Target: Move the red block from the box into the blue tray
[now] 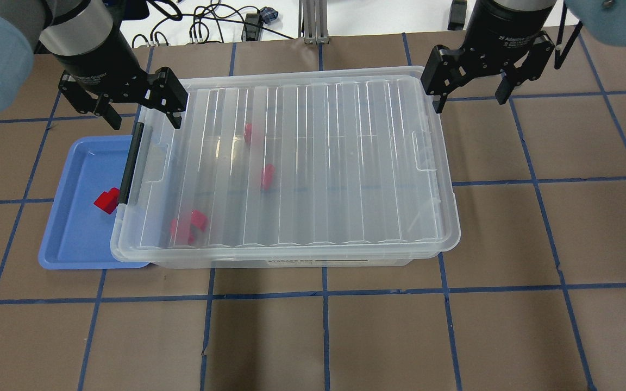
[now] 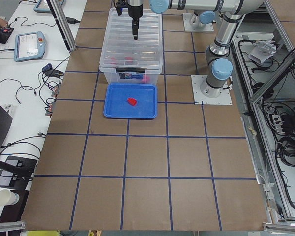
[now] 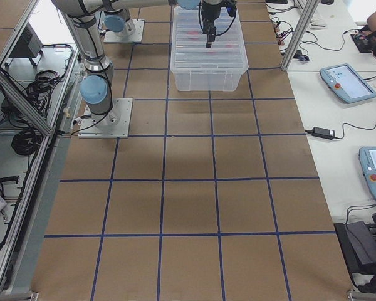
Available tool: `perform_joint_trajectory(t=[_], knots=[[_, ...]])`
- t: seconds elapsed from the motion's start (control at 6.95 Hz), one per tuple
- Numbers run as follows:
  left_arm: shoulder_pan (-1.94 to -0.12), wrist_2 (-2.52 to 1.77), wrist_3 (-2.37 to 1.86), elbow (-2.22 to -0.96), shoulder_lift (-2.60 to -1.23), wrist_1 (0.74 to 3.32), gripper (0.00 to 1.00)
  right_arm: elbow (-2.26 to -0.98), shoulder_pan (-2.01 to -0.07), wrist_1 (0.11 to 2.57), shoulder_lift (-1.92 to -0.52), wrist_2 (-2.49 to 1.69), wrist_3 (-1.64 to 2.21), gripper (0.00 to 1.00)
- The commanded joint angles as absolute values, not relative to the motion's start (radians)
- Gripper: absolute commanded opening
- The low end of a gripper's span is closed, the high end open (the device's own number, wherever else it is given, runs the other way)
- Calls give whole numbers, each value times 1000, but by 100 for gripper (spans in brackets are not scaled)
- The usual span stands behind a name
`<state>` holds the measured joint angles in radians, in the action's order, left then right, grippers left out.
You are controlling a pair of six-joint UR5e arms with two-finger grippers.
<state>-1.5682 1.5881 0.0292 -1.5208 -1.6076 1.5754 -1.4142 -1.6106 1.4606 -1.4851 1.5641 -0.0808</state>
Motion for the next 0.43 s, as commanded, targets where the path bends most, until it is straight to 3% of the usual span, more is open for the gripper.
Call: perform_joint_trajectory(t=[0.0,0.29], knots=[[-1569,1588,29,-1520,-1608,1575,100,-1417,-1611,1462,-1485,1563,-81,100],[-1580,1589,29,-1516,-1597,1577,100,-1420,-1611,1463,-1485,1562,-81,100]])
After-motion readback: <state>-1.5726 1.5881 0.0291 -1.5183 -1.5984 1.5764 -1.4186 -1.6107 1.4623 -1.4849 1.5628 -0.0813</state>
